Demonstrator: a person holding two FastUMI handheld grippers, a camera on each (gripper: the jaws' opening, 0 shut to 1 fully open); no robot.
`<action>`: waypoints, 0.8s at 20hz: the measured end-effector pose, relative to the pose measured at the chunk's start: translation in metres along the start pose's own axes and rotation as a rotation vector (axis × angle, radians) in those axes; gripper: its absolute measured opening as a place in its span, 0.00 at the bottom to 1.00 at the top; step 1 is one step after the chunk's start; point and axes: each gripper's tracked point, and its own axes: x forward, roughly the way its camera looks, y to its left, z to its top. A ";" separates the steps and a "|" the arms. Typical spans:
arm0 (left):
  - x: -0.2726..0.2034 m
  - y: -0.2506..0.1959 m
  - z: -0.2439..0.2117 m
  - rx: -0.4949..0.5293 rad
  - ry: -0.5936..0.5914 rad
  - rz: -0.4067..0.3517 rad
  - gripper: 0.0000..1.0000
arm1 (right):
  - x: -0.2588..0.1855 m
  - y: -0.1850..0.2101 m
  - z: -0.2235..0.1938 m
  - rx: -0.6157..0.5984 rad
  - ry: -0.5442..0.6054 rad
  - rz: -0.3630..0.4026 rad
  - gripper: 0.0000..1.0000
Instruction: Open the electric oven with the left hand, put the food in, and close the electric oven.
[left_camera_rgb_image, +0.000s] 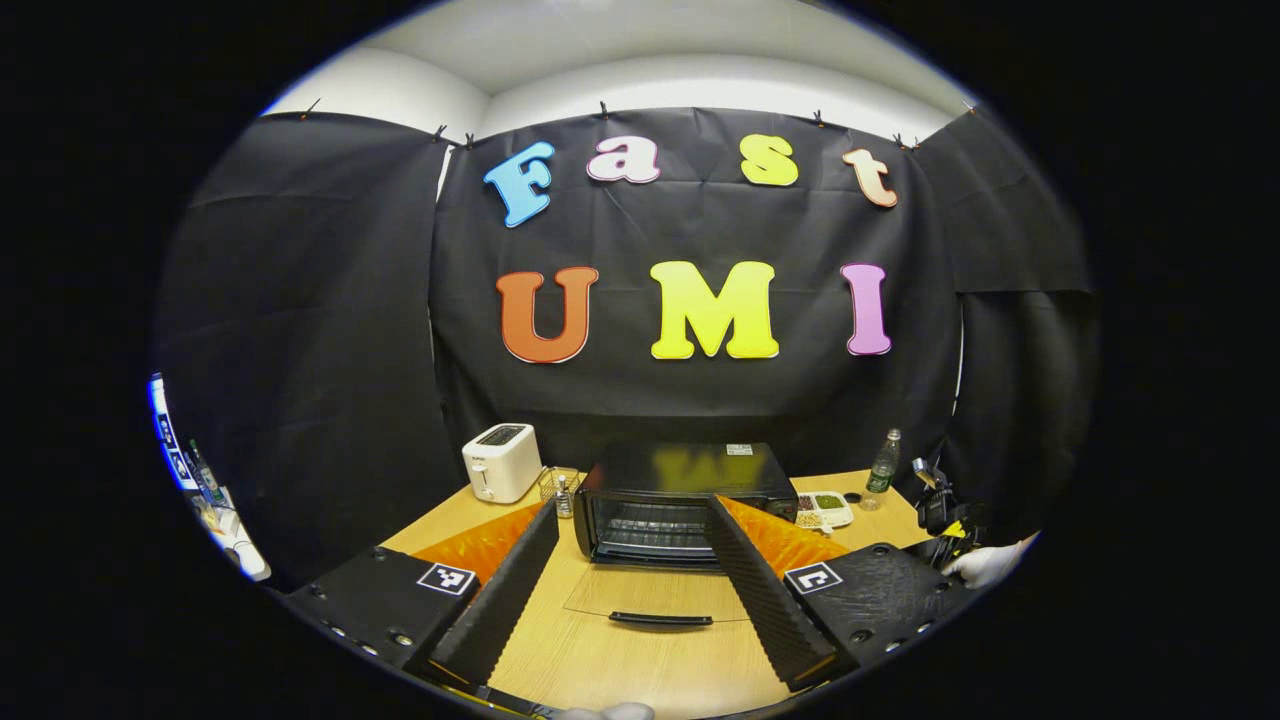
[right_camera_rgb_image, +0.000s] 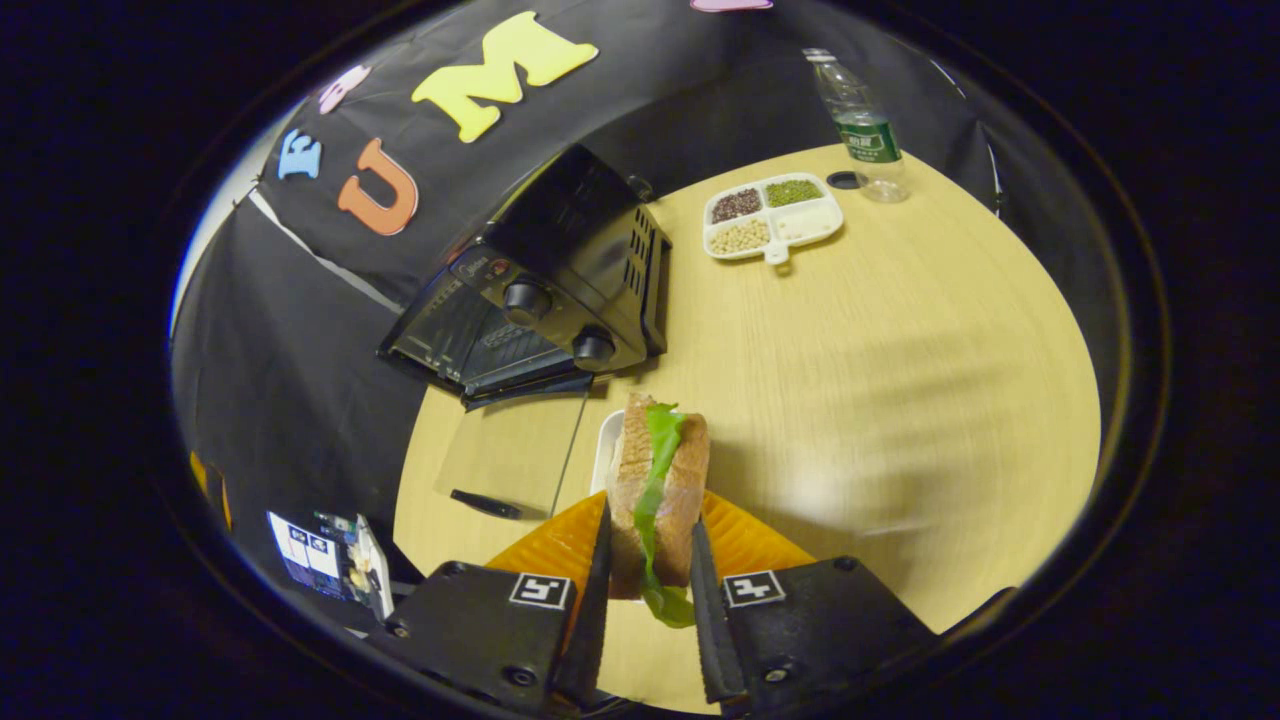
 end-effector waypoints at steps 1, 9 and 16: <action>0.000 0.000 0.000 0.000 -0.002 -0.005 0.96 | -0.003 0.004 0.000 -0.006 -0.007 -0.002 0.41; -0.009 0.017 0.000 -0.002 -0.009 -0.044 0.96 | -0.040 0.074 0.034 0.025 -0.177 0.043 0.37; -0.020 0.044 -0.003 0.019 -0.008 -0.088 0.96 | -0.019 0.157 0.019 0.145 -0.284 0.139 0.37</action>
